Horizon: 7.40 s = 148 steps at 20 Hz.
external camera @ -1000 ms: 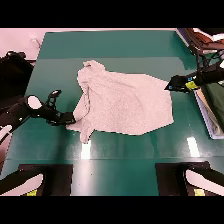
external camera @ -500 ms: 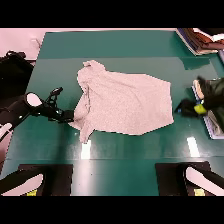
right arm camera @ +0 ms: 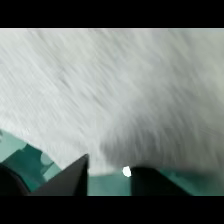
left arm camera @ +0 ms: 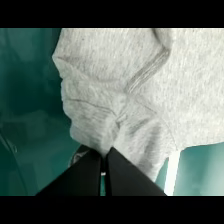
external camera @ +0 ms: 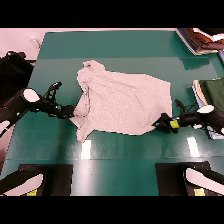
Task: Fold the shirts.
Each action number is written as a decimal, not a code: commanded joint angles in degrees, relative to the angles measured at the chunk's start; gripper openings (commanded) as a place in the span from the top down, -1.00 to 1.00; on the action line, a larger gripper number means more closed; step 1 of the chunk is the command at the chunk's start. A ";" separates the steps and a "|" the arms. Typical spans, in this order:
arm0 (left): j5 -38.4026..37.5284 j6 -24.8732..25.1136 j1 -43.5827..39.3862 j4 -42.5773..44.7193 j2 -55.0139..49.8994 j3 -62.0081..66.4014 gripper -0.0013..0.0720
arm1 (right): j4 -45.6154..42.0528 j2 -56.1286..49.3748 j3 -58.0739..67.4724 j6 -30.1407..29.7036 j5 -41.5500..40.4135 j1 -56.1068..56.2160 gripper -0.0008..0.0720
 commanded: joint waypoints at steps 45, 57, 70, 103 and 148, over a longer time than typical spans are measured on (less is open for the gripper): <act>-21.05 -2.58 6.88 3.50 -26.18 57.09 -0.68 | -9.70 -21.59 66.73 5.29 23.45 2.51 -0.14; -1.62 5.68 8.13 -2.05 -6.36 1.88 -0.68 | -9.33 -3.65 45.81 1.60 17.75 1.46 -0.14; 2.91 7.37 -1.20 -7.93 -9.88 1.57 0.92 | -10.47 -3.65 45.66 0.42 22.60 -1.77 -0.14; -1.70 2.75 -1.09 -6.34 12.98 24.55 0.91 | -3.74 17.46 24.63 -4.52 0.00 -12.22 0.93; -12.33 4.92 -0.96 10.51 -24.85 39.93 0.91 | -29.20 -22.25 59.23 3.52 20.68 -2.10 0.94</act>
